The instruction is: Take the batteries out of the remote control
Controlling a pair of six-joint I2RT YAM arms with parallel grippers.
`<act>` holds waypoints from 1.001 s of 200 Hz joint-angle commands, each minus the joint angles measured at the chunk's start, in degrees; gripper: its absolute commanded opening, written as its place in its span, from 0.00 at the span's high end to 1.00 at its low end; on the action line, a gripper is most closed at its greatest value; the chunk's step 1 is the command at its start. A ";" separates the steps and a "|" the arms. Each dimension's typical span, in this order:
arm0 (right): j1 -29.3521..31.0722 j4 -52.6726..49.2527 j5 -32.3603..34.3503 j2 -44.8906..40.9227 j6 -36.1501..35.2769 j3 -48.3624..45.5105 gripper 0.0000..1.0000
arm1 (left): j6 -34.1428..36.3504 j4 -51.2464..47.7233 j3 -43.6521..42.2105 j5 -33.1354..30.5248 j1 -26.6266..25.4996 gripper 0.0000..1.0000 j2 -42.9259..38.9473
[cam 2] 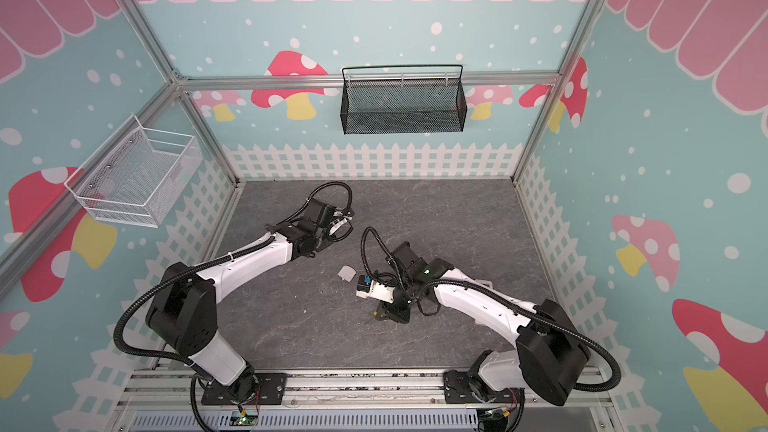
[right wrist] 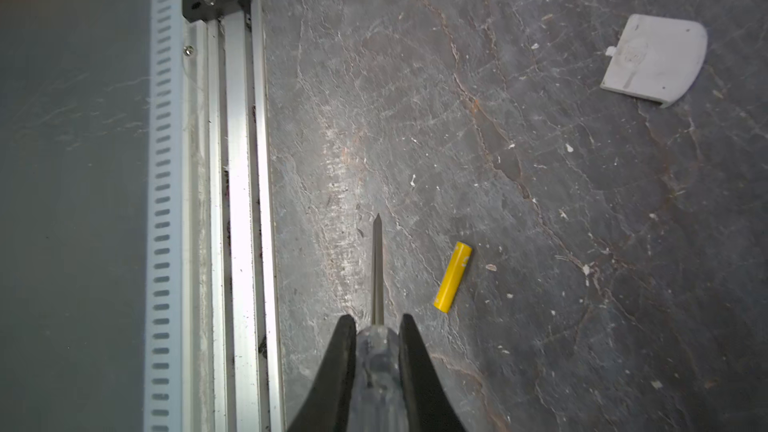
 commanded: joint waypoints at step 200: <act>-13.44 9.99 10.98 -11.28 10.16 -0.93 1.00 | -32.31 -14.50 20.00 17.84 -7.72 1.00 8.85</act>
